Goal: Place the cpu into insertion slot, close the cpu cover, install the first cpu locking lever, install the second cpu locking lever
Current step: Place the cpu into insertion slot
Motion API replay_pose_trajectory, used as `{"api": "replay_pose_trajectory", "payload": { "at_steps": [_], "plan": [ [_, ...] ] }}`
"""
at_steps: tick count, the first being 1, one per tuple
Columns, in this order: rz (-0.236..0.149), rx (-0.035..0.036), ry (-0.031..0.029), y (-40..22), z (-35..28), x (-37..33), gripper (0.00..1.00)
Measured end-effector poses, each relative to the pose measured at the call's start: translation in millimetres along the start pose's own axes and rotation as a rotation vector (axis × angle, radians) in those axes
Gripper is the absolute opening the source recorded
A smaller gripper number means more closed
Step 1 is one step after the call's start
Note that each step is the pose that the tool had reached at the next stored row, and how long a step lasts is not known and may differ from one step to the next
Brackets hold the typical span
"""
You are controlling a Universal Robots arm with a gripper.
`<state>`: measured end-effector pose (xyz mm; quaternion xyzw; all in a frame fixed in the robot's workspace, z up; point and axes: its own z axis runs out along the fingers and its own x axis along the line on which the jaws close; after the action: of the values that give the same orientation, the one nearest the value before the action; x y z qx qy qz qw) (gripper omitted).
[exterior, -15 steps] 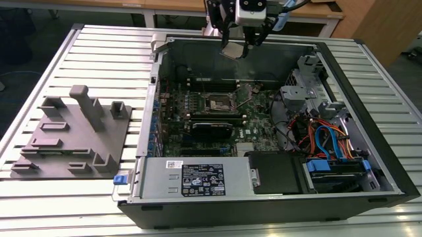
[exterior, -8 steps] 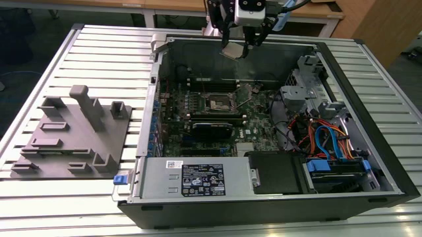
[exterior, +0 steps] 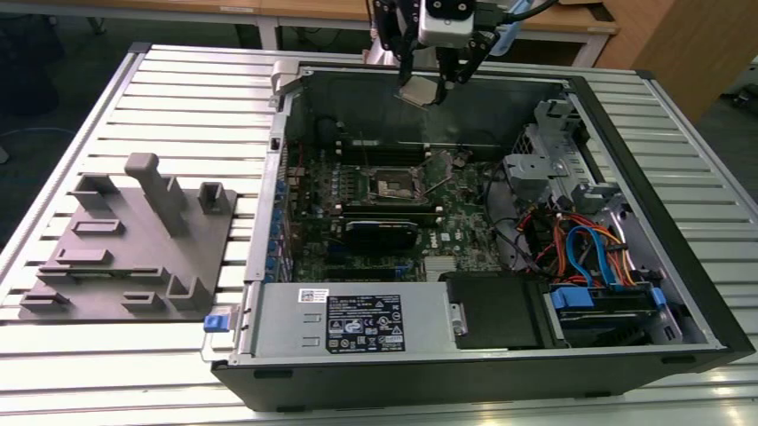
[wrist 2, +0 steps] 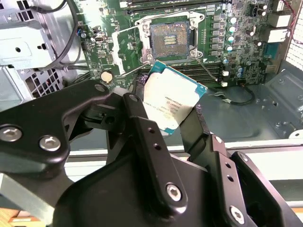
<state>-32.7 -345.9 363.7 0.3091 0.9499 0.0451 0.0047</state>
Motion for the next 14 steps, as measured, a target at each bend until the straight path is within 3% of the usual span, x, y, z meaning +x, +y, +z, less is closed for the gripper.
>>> {"api": "replay_pose_trajectory", "payload": {
  "at_steps": [14],
  "plan": [
    [0.010,-0.0001,-0.0009,0.0,0.0,0.0,0.54]
  ]
}}
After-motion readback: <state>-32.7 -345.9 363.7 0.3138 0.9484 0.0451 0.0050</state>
